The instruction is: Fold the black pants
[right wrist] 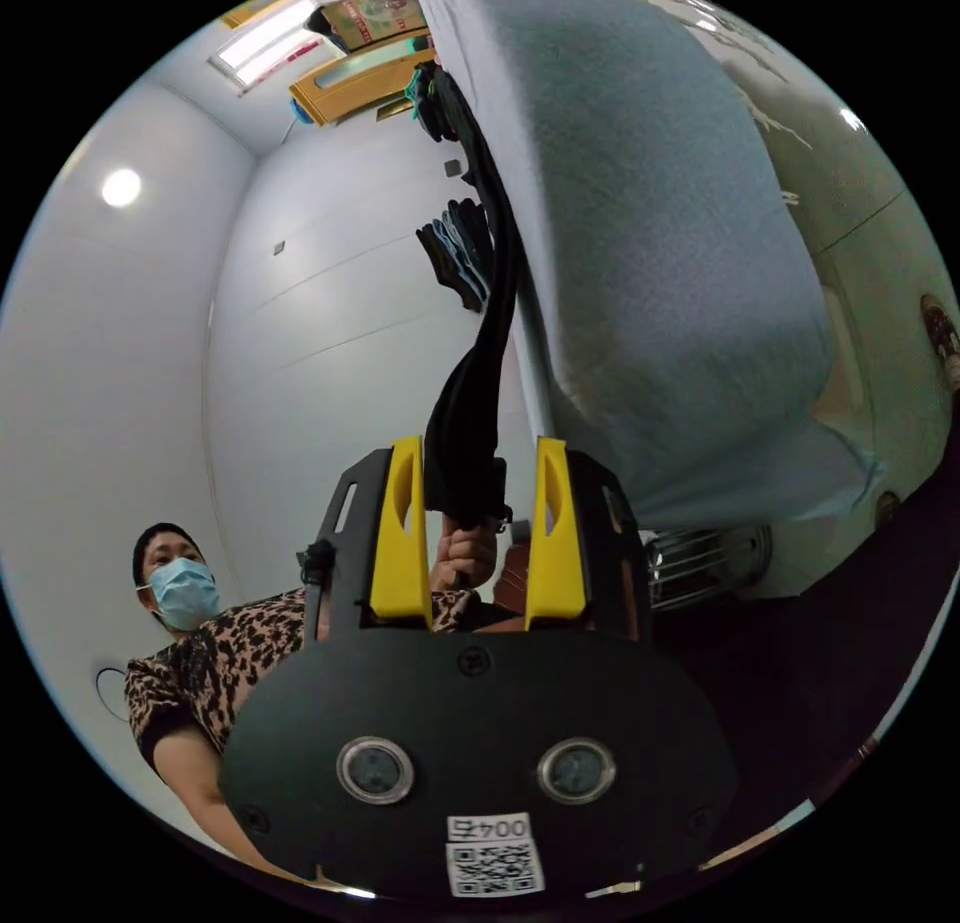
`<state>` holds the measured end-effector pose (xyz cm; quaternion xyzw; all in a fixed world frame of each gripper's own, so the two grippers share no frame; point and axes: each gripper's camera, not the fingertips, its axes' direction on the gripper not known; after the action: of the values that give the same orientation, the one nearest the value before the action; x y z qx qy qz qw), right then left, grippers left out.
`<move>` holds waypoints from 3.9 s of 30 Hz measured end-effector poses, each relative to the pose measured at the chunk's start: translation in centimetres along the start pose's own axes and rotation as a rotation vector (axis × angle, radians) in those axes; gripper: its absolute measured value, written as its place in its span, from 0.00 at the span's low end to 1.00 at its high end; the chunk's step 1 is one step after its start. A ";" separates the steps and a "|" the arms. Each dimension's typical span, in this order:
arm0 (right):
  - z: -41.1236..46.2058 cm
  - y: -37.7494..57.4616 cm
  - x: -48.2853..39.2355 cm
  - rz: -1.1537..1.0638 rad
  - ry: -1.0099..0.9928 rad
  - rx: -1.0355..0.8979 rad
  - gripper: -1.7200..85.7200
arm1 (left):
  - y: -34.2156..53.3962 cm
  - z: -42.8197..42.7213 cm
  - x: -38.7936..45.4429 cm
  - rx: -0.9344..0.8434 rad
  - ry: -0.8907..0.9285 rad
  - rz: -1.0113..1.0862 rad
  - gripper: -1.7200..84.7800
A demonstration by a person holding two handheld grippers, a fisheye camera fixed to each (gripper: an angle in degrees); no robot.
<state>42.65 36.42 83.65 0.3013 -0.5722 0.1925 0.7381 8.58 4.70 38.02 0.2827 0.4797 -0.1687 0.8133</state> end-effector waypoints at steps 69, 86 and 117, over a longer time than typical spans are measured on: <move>6.2 -45.8 -48.3 -0.248 0.650 -0.423 0.08 | -36.1 8.2 27.0 0.161 -0.480 0.192 0.08; 5.4 -48.5 -52.3 -0.358 0.871 -0.292 0.17 | -39.7 6.4 22.8 0.297 -0.505 0.259 0.08; 4.5 -7.0 -43.9 -0.313 0.890 -0.120 0.11 | -24.8 5.9 11.6 -0.305 -0.772 0.612 0.16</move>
<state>31.89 30.91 40.63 0.2291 -0.1581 0.1559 0.9477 4.68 -18.38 22.73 0.2055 0.0591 0.0568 0.9752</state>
